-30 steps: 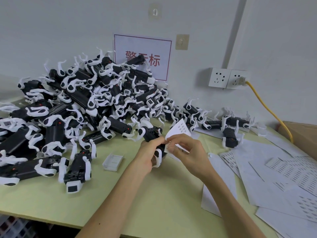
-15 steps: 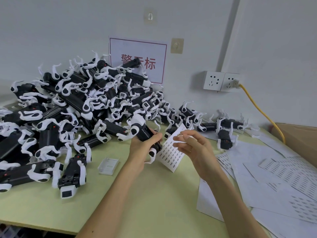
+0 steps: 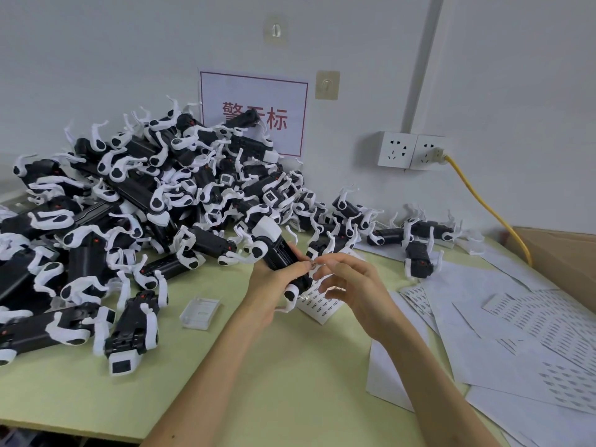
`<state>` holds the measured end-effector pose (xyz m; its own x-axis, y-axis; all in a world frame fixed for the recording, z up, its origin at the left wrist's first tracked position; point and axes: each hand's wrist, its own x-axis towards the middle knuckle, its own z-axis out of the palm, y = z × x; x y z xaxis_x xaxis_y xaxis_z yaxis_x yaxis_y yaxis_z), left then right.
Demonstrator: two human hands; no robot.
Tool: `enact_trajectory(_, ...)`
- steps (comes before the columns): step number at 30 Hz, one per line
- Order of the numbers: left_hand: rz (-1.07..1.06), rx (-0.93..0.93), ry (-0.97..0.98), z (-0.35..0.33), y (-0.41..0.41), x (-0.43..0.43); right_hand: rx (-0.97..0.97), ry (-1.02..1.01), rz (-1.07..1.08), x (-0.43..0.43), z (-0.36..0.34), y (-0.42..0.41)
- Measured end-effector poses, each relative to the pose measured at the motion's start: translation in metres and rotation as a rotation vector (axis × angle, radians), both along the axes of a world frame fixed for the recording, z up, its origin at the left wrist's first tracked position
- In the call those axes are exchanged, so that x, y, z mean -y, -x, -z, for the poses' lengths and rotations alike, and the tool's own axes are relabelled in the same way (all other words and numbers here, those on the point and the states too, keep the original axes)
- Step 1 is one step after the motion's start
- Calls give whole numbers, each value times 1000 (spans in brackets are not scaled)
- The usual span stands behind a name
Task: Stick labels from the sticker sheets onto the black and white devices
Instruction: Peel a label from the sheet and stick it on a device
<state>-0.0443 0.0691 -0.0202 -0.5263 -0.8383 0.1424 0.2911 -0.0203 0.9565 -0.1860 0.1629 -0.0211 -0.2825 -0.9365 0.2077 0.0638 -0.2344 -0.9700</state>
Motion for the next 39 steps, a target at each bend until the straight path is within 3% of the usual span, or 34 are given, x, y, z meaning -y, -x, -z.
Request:
enact_trajectory(3,14,24,31,0,-1,-2,-12,-7,22,1,1,0)
enact_trajectory(10,30,61,80,3,1,-1,-250,13,188,5,8,-2)
enact_trajectory(20,127,-89,-41,5,3,2,-141,8,282,5,5,0)
enact_trajectory(26,131,23,69,9,5,0,-72,9,376,5,7,3)
enact_trajectory(33,148,179,228,15,8,-1,-130,-6,519,5,7,5)
enact_trajectory(37,47,131,166,13,10,1,-136,72,487,7,6,-3)
enact_trajectory(39,-37,35,6,9,9,6,-69,114,441,6,4,-4)
